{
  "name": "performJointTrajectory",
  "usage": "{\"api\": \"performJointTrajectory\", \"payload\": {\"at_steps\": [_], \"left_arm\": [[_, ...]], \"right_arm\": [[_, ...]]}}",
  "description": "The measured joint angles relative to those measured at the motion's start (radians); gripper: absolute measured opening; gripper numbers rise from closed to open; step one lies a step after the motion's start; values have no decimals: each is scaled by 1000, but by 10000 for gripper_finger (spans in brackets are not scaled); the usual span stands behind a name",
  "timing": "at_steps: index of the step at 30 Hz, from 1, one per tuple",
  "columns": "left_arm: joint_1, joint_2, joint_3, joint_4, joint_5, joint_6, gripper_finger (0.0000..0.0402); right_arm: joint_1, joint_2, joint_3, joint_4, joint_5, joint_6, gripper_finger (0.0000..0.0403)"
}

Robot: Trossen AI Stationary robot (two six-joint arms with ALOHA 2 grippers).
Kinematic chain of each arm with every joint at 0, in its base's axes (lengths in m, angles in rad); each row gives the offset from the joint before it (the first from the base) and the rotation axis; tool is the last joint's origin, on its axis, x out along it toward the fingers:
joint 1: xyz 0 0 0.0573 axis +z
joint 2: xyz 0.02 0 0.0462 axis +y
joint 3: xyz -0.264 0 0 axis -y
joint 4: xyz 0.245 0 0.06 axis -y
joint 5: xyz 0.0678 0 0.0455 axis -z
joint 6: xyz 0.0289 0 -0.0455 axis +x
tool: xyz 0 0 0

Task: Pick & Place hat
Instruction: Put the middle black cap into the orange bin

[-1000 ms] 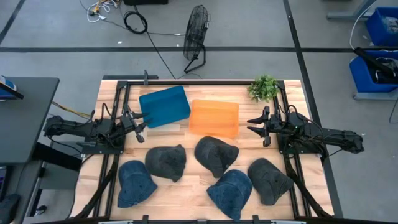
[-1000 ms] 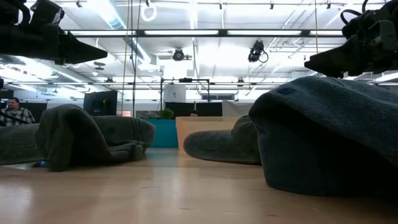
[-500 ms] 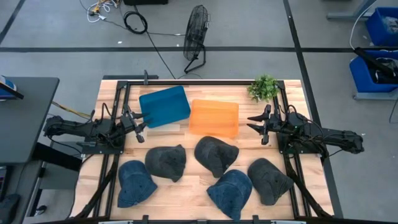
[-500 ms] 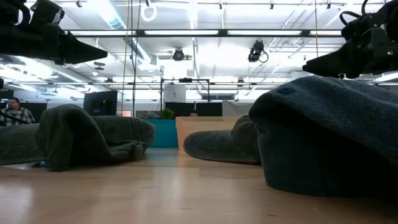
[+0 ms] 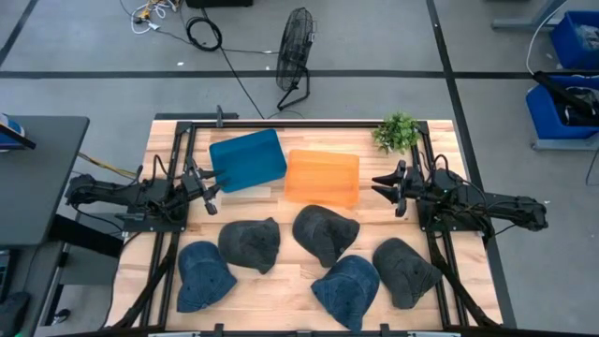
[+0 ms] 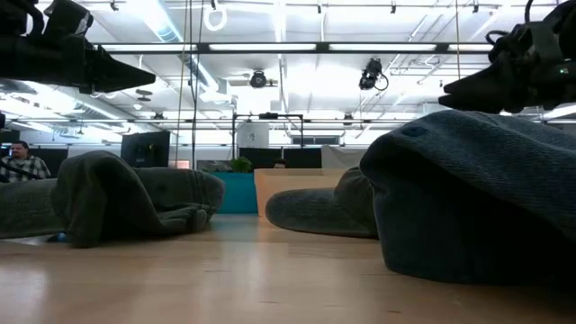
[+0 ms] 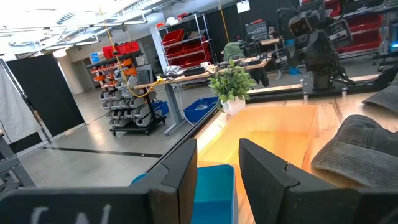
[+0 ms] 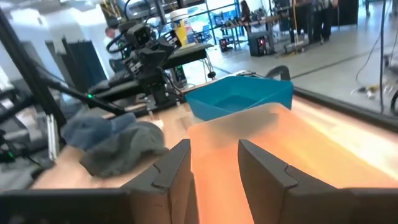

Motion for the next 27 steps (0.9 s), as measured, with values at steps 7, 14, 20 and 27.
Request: {"api": "performJointTrajectory", "payload": {"at_steps": [7, 14, 20, 27], "left_arm": [[0, 0, 0, 0, 0, 1, 122], [0, 0, 0, 86, -1, 10, 122], [1, 0, 0, 160, -1, 11, 122], [1, 0, 0, 327, 6, 3, 122]], "right_arm": [[0, 0, 0, 0, 1, -9, 137], [0, 0, 0, 229, -57, -130, 137], [4, 40, 2, 490, -222, -266, 137], [50, 248, 228, 380, -228, -424, 137]]}}
